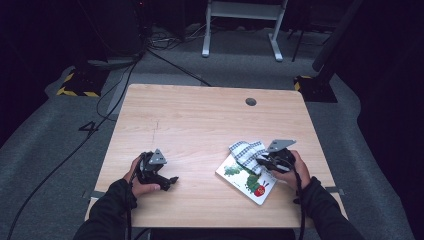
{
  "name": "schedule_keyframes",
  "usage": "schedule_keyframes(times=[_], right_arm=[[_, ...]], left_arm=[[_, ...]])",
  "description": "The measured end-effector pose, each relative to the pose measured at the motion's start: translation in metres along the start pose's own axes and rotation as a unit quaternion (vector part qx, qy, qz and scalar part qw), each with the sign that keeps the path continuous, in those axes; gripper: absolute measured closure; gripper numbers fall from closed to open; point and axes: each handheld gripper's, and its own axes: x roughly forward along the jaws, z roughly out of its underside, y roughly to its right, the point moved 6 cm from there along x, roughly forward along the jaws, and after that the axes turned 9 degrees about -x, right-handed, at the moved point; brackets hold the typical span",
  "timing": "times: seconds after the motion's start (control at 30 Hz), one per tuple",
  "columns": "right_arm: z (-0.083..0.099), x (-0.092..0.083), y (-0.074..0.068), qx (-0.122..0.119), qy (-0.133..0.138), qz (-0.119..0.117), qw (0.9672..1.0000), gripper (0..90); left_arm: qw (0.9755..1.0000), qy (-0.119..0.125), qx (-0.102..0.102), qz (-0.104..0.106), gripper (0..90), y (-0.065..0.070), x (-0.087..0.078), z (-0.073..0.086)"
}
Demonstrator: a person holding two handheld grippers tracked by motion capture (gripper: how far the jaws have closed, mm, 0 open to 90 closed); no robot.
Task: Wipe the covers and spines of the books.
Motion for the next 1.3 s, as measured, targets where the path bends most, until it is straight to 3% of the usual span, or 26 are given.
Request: schedule_keyframes(times=[0.03, 0.17, 0.33, 0.37, 0.43, 0.47, 0.53, 0.67, 0.73, 0.87, 0.9, 1.07, 1.2, 1.3], right_arm=[[0.0, 0.0, 0.0, 0.0, 0.0, 0.0, 1.0, 79.6], [-0.031, 0.023, -0.01, -0.018, 0.014, -0.014, 0.9996, 79.6], [-0.051, 0.034, -0.031, -0.044, 0.022, -0.037, 0.9981, 79.7], [-0.051, 0.034, -0.031, -0.044, 0.022, -0.037, 0.9981, 79.7], [-0.053, 0.031, -0.049, -0.065, 0.023, -0.052, 0.9963, 79.7], [-0.053, 0.031, -0.049, -0.065, 0.023, -0.052, 0.9963, 79.7], [-0.048, 0.021, -0.066, -0.092, 0.018, -0.067, 0.9934, 79.6], [-0.038, 0.009, -0.079, -0.098, 0.02, -0.086, 0.9912, 79.5], [-0.023, -0.004, -0.086, -0.104, 0.016, -0.096, 0.9898, 79.4], [-0.007, -0.016, -0.085, -0.085, 0.017, -0.103, 0.991, 79.4], [0.004, -0.024, -0.083, -0.072, 0.015, -0.102, 0.992, 79.3], [0.03, -0.043, -0.073, -0.042, 0.01, -0.086, 0.9954, 79.2], [0.042, -0.049, -0.062, -0.024, 0.009, -0.069, 0.9973, 79.2], [0.048, -0.049, -0.042, -0.005, 0.003, -0.039, 0.9992, 79.5]], left_arm=[[1.0, 0.0, 0.0, 0.0, 4.9, 0.0, 0.0, 0.0], [1.0, 0.0, 0.0, 0.0, 4.9, 0.0, 0.0, 0.0], [1.0, -0.001, 0.0, 0.002, 4.9, 0.001, -0.001, 0.001], [1.0, -0.001, 0.0, 0.002, 4.9, 0.001, -0.001, 0.001], [1.0, -0.001, 0.003, 0.001, 4.9, 0.001, -0.001, 0.001], [1.0, -0.001, 0.003, 0.001, 4.9, 0.001, -0.001, 0.001], [1.0, -0.001, 0.001, 0.002, 4.9, 0.002, -0.001, 0.001], [1.0, -0.001, 0.001, 0.002, 4.9, 0.001, -0.001, 0.001], [1.0, 0.0, 0.001, 0.002, 4.9, 0.002, -0.001, 0.001], [1.0, 0.0, 0.0, 0.002, 4.9, 0.002, -0.001, 0.001], [1.0, 0.0, 0.0, 0.002, 4.9, 0.002, -0.001, 0.001], [1.0, 0.0, 0.0, 0.001, 4.9, 0.002, -0.001, 0.001], [1.0, -0.001, 0.002, 0.002, 4.8, 0.001, -0.001, 0.001], [1.0, -0.002, 0.002, 0.003, 4.8, 0.002, 0.0, 0.001]])
